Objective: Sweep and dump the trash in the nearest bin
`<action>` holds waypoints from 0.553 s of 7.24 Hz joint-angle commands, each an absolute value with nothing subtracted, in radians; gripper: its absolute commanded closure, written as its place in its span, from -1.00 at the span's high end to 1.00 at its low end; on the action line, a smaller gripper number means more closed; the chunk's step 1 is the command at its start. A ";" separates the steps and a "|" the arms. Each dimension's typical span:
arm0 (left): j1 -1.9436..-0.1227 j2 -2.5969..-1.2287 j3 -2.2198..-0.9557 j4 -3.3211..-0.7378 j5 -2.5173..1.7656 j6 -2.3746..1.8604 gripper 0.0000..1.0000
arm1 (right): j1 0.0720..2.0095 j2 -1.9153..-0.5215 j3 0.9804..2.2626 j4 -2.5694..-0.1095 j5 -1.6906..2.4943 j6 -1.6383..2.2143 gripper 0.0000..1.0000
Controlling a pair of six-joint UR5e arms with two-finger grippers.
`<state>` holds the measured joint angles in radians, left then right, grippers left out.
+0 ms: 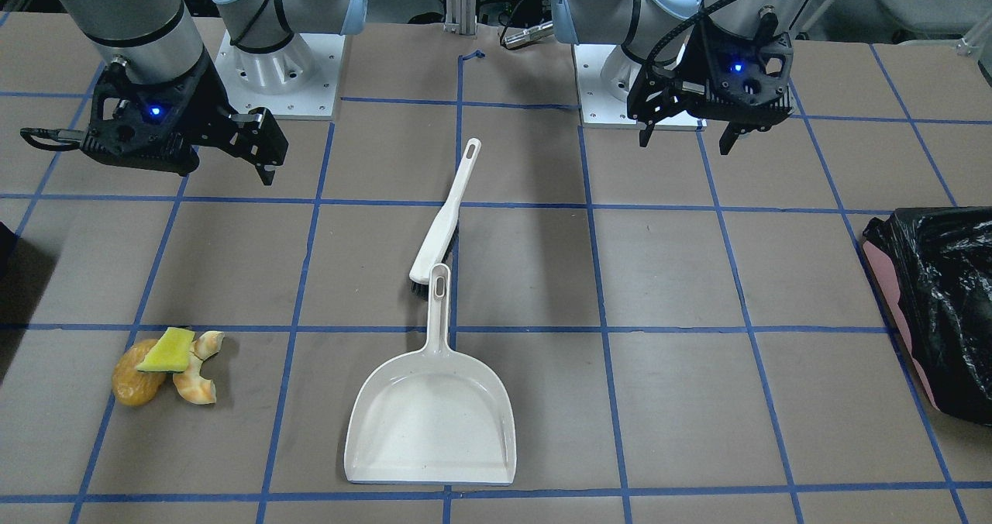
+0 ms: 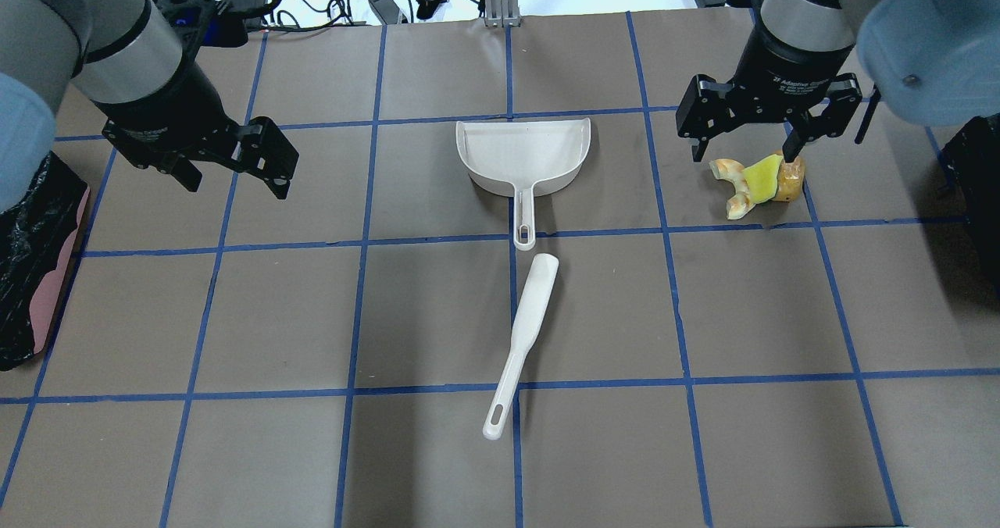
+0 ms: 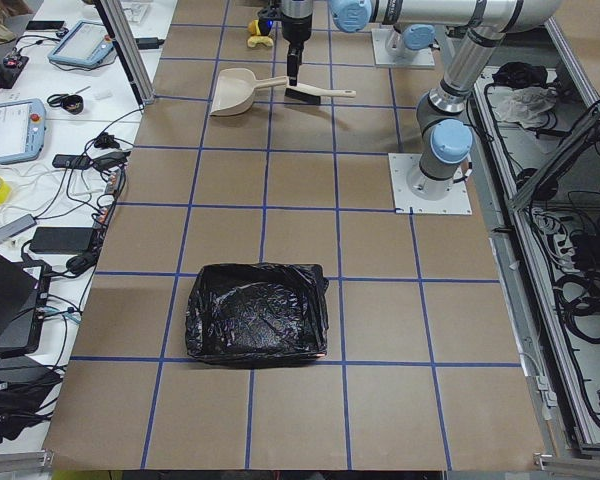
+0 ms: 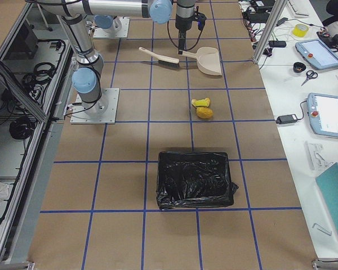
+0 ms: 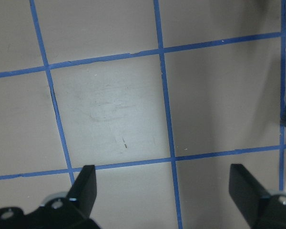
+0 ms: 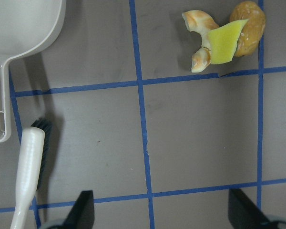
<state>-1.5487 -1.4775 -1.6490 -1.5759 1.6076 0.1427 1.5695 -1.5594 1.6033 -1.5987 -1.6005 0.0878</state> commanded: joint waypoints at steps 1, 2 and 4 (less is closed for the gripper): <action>-1.548 -1.477 -1.649 -1.577 1.606 0.143 1.00 | 1.572 -1.559 1.605 -1.614 -1.597 0.089 1.00; -1.549 -1.479 -1.654 -1.577 1.605 0.143 1.00 | 1.572 -1.559 1.609 -1.614 -1.576 0.090 1.00; -1.551 -1.505 -1.657 -1.577 1.606 0.152 1.00 | 1.572 -1.559 1.611 -1.611 -1.575 0.089 1.00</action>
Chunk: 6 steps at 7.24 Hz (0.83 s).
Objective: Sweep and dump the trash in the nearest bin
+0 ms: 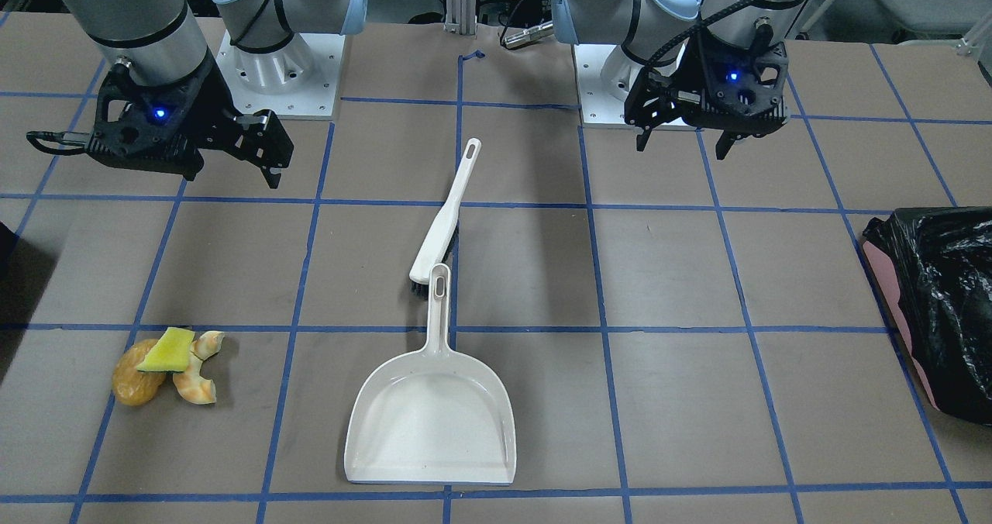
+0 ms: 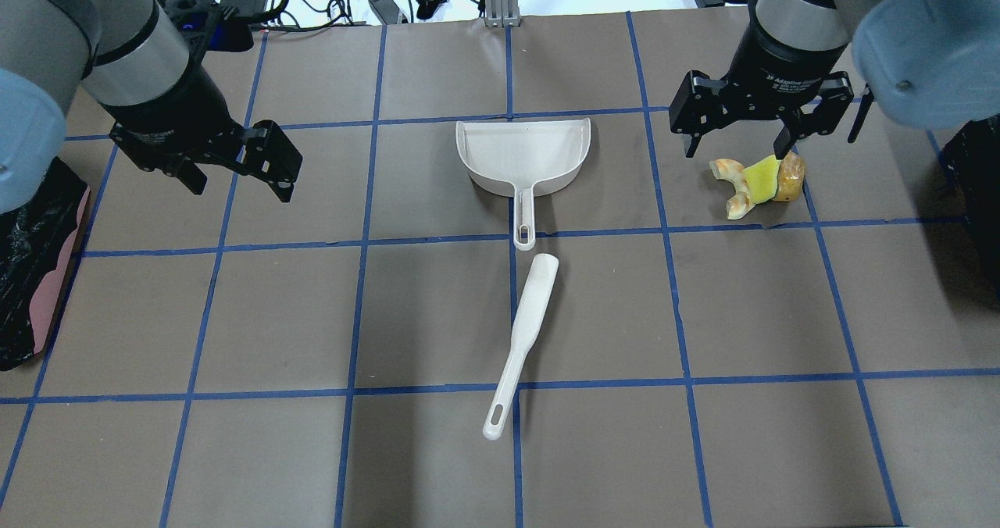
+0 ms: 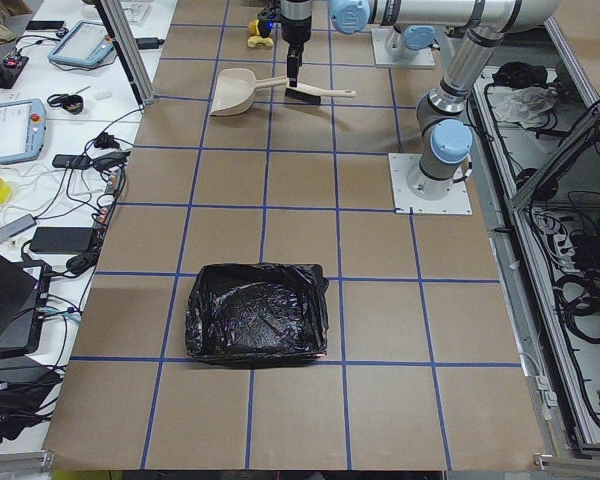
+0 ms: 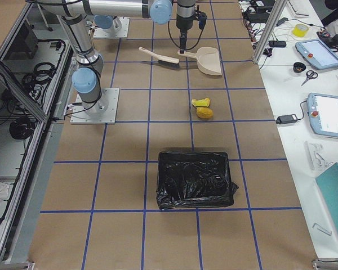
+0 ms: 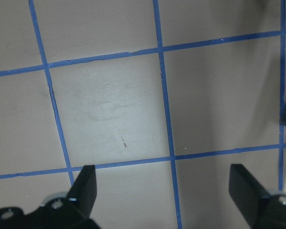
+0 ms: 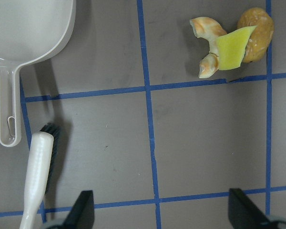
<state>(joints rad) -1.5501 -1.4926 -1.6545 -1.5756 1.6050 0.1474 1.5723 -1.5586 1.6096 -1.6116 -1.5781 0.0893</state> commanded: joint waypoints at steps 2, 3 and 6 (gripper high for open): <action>-1.552 -1.489 -1.661 -1.577 1.608 0.150 1.00 | 1.572 -1.559 1.611 -1.609 -1.575 0.090 1.00; -1.552 -1.496 -1.663 -1.581 1.608 0.159 1.00 | 1.575 -1.557 1.611 -1.614 -1.574 0.100 1.00; -1.560 -1.483 -1.696 -1.598 1.496 0.163 1.00 | 1.615 -1.479 1.625 -1.743 -1.513 0.175 1.00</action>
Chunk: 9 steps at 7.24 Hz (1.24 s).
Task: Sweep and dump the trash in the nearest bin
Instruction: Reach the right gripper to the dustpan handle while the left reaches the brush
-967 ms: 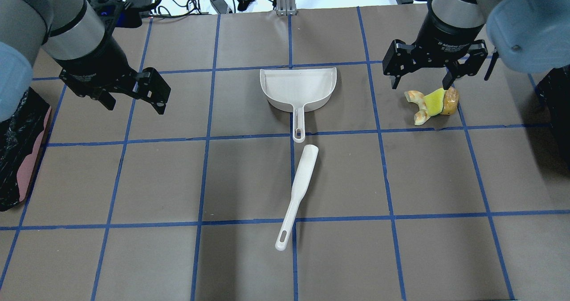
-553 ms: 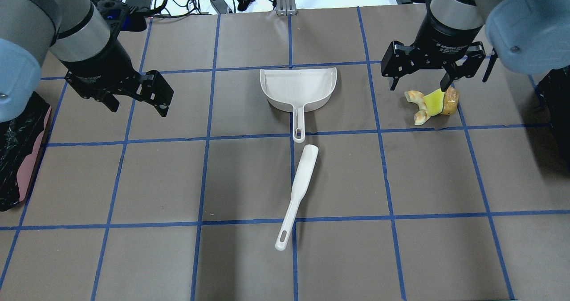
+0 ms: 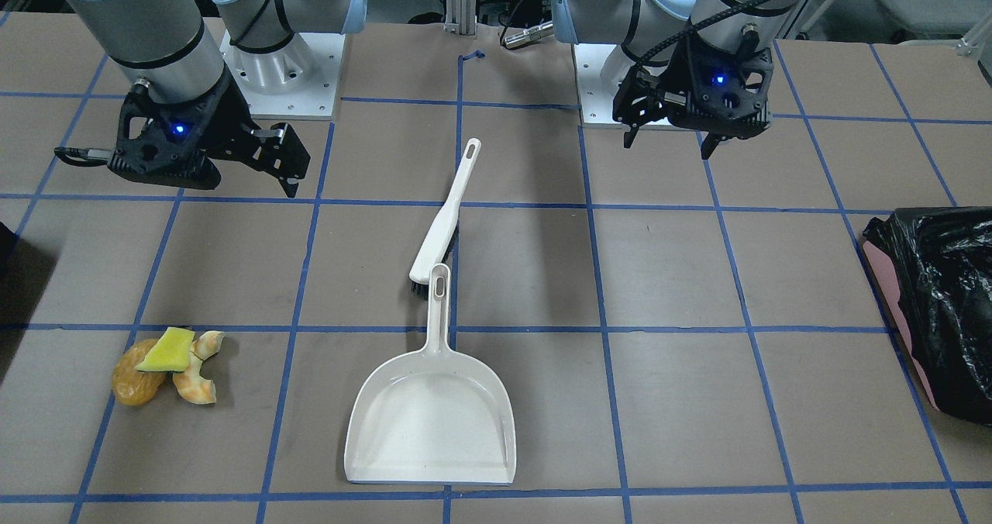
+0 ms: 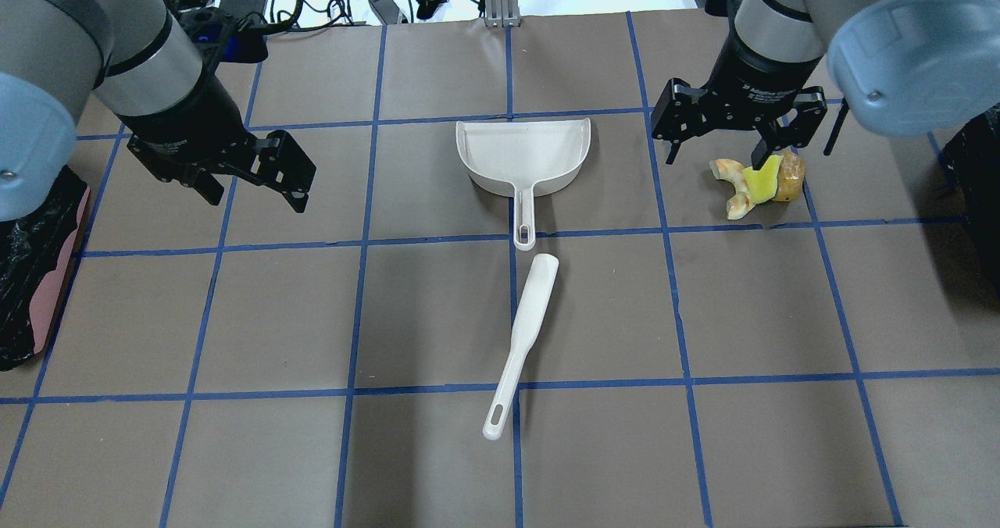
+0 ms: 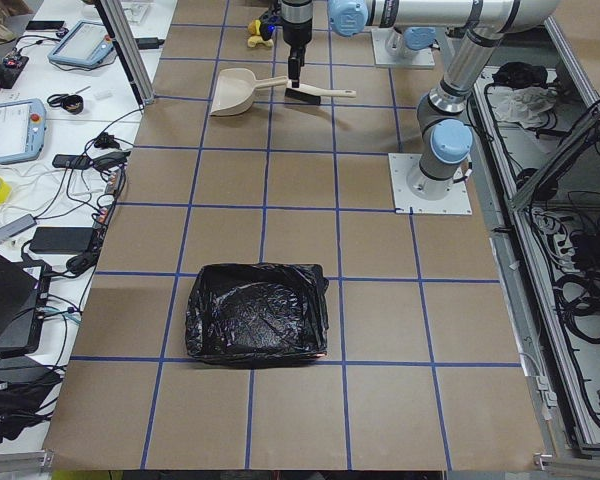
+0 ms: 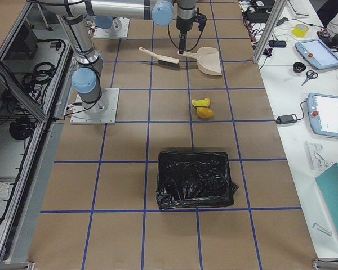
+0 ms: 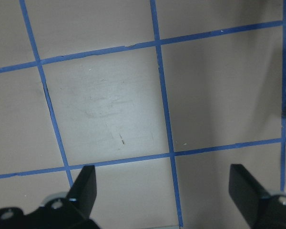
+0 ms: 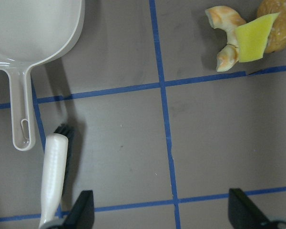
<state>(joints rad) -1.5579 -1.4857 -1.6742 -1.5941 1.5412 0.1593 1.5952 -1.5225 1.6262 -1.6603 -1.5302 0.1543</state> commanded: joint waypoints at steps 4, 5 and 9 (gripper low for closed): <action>-1.702 -1.468 -1.815 -1.579 1.505 0.144 1.00 | 1.707 -1.251 1.470 -1.802 -1.525 0.202 1.00; -1.736 -1.474 -1.842 -1.556 1.500 0.144 1.00 | 1.741 -1.182 1.424 -1.804 -1.522 0.260 1.00; -1.925 -1.488 -2.054 -1.231 1.496 0.037 1.00 | 1.898 -1.013 1.308 -1.809 -1.596 0.354 1.00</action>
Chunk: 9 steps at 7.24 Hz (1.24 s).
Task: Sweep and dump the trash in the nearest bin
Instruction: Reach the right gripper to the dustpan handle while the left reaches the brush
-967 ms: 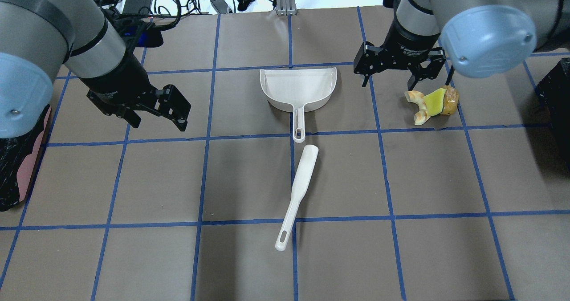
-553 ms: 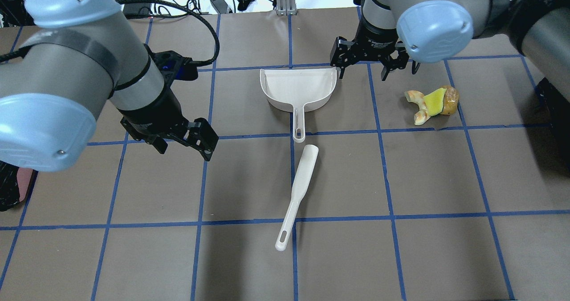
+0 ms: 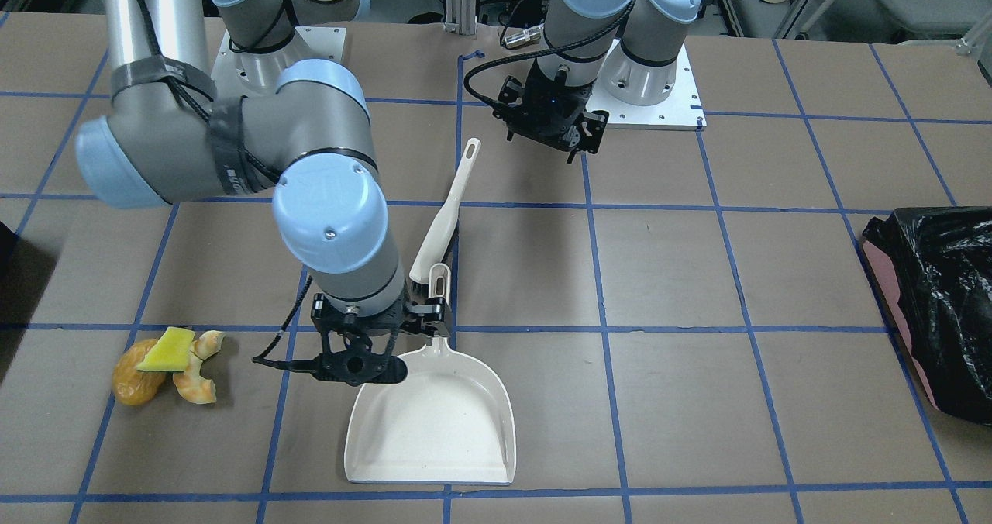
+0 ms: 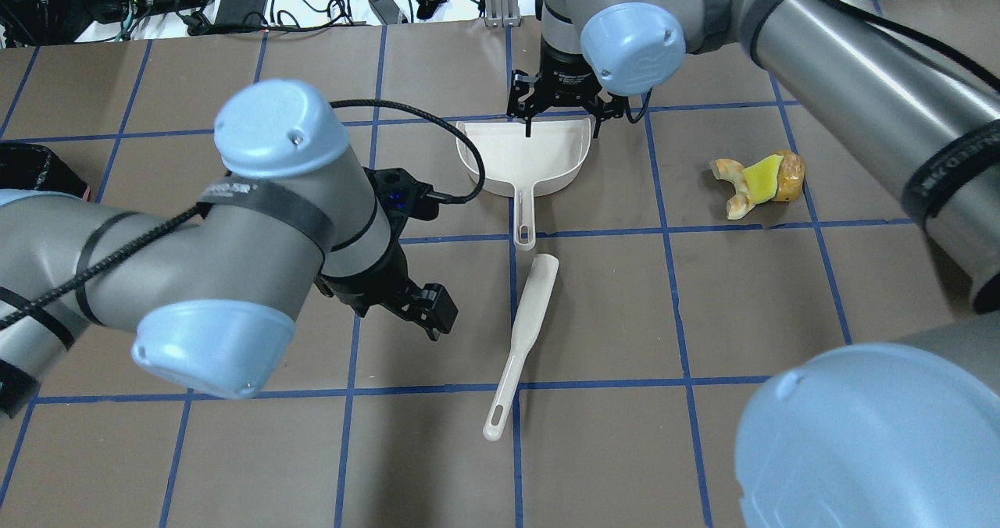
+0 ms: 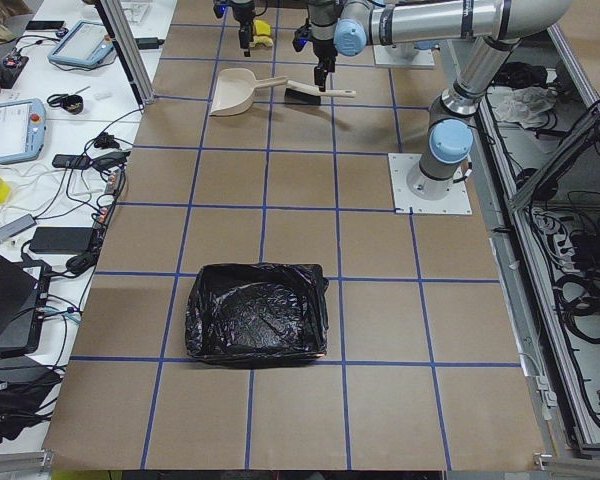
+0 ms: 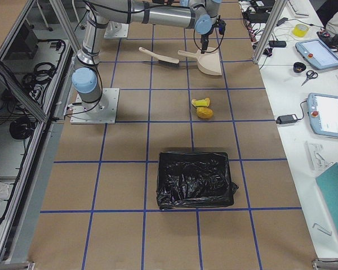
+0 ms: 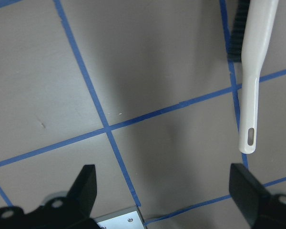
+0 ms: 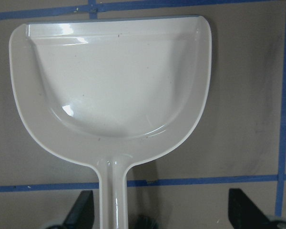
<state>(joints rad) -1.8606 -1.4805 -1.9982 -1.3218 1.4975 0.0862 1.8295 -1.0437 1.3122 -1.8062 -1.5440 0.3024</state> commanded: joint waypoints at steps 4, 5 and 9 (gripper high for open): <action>-2.058 -1.549 -2.118 -1.053 1.488 -0.082 0.97 | 1.934 -1.014 1.481 -1.958 -1.605 0.347 1.00; -2.068 -1.574 -2.126 -1.025 1.491 -0.107 0.97 | 1.934 -1.019 1.494 -1.982 -1.600 0.341 0.99; -2.108 -1.655 -2.132 -1.003 1.496 -0.123 0.97 | 1.936 -1.025 1.500 -1.961 -1.560 0.342 0.77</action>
